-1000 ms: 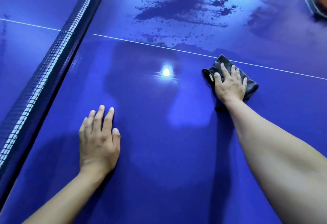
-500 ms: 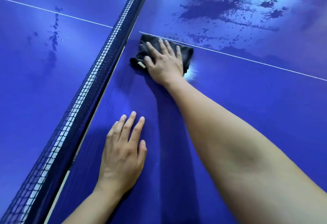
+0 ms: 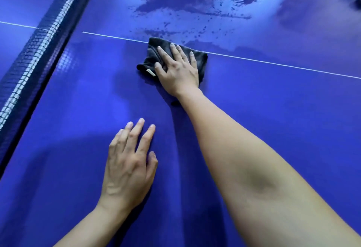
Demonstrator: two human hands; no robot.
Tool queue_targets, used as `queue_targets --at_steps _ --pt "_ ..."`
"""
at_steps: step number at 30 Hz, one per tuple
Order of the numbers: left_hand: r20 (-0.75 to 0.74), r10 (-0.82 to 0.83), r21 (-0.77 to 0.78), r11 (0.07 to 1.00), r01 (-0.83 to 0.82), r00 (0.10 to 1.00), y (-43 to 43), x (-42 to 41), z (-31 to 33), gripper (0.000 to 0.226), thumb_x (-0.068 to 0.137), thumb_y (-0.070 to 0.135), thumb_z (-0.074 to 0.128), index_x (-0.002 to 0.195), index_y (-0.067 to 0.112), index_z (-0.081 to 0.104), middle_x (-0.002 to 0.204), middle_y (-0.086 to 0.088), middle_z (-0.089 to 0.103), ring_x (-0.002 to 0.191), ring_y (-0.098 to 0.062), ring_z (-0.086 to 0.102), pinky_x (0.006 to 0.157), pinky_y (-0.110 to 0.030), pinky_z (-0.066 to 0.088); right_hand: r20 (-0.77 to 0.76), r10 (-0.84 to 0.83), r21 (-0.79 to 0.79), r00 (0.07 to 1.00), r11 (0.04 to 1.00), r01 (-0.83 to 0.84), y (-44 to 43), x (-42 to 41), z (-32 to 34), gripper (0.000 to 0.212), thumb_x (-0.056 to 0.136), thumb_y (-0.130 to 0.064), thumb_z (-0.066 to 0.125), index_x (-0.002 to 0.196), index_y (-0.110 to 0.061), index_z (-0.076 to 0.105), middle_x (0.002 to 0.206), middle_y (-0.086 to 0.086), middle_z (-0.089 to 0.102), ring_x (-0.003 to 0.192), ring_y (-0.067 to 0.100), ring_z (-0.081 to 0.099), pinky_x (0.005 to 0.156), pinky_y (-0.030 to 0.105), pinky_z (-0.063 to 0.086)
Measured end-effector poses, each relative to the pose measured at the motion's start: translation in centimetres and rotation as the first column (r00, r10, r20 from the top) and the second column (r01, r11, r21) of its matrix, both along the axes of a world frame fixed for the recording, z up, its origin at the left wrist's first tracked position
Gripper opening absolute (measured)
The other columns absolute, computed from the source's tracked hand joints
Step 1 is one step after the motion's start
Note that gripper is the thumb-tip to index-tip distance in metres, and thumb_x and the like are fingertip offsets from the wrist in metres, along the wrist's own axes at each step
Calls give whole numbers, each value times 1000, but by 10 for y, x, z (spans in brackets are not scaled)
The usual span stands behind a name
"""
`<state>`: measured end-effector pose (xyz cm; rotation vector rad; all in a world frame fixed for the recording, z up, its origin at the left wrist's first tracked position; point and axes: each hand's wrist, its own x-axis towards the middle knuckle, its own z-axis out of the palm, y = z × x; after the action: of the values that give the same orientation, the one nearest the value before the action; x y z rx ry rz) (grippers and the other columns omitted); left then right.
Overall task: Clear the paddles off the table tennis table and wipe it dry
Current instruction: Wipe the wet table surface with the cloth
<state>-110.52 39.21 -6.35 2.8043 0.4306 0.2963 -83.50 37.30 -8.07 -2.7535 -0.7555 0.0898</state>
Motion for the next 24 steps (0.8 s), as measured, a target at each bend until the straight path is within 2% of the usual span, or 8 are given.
queue_targets --at_steps 8,15,18,24 --pt "-25 -132 19 991 133 991 -84 58 -8 55 94 27 40 145 11 52 155 -15 43 144 -38 38 119 -52 28 36 -299 -51 954 952 301 -218 70 1 59 101 -60 30 157 -45 28 170 -2 19 156 10 11 127 43 -2" --pt "-46 -96 5 995 96 994 -106 63 -18 55 95 23 40 149 15 46 159 -10 37 149 -34 30 122 -50 22 62 -612 -49 788 787 615 -395 87 -4 61 101 -57 30 158 -36 33 168 7 23 156 20 16 127 49 3" --pt "-39 -104 -7 995 104 994 -106 63 -19 55 95 24 39 148 15 47 159 -10 38 149 -34 30 122 -51 22 62 -634 -70 771 768 637 -413 81 -4 61 102 -58 30 159 -35 31 169 8 21 157 21 14 126 52 3" --pt "-69 -131 -57 990 127 989 -98 60 -10 55 94 28 44 147 15 50 158 -11 40 148 -32 33 123 -45 21 65 -490 -74 869 866 494 -374 32 -2 56 105 -54 32 159 -39 28 169 10 19 157 22 12 127 52 2"
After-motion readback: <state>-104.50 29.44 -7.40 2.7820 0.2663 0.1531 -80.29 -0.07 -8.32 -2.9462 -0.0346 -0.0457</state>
